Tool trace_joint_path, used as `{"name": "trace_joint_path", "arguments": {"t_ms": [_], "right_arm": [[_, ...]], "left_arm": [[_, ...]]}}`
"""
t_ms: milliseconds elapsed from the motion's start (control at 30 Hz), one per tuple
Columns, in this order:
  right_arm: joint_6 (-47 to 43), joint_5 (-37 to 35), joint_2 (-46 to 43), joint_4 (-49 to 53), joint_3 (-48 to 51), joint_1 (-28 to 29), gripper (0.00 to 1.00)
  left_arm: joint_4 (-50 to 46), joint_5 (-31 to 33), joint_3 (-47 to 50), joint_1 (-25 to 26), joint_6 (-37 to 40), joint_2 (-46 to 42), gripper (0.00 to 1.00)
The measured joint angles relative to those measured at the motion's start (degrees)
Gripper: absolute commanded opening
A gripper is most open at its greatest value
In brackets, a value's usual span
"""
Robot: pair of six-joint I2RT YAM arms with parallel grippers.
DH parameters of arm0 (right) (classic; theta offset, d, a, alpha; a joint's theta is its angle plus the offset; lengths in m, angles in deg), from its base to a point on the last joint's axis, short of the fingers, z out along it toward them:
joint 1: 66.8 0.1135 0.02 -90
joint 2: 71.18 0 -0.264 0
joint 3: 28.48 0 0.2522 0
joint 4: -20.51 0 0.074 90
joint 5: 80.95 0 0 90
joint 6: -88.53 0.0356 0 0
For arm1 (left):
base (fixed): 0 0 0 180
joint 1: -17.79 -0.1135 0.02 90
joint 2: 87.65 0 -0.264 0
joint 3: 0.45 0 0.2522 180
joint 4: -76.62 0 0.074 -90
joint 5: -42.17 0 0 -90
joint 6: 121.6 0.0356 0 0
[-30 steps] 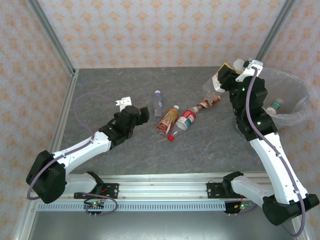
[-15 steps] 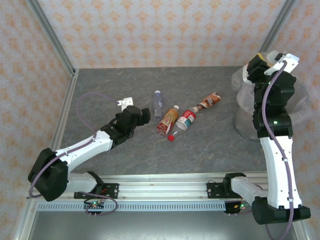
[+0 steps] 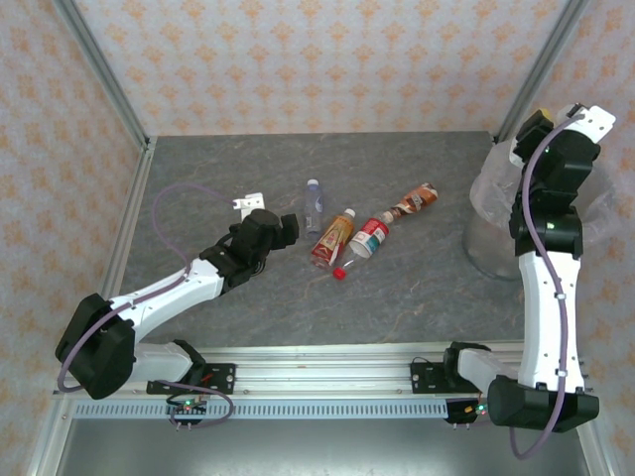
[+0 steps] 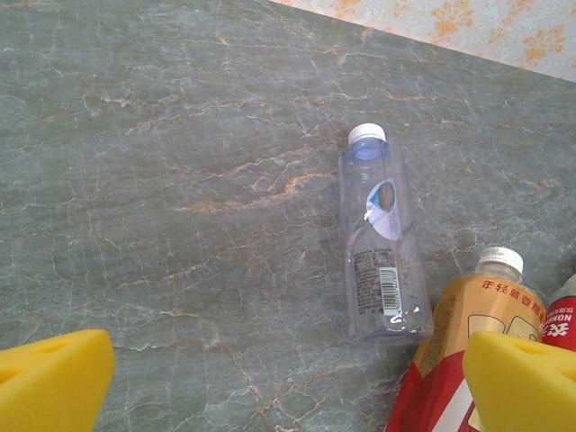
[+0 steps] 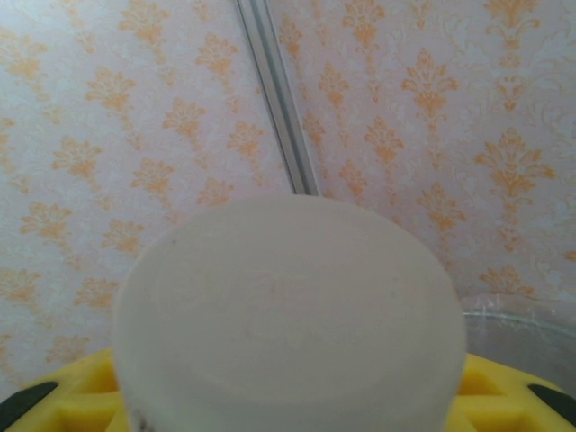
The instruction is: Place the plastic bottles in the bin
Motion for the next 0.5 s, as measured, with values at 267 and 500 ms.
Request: {"name": "trace_joint_path", "arguments": {"t_ms": [267,500], "right_arm": [[-2.8,-6.93,2.6,0.59,1.14,-0.35,0.0],[-4.57,-12.61,4.61,-0.42,3.61,-0.81,0.0]], "left_arm": [[0.0,0.0,-0.02,0.0,0.0,0.02,1.0],[0.0,0.0,0.0,0.0,0.0,0.02,1.0]]}}
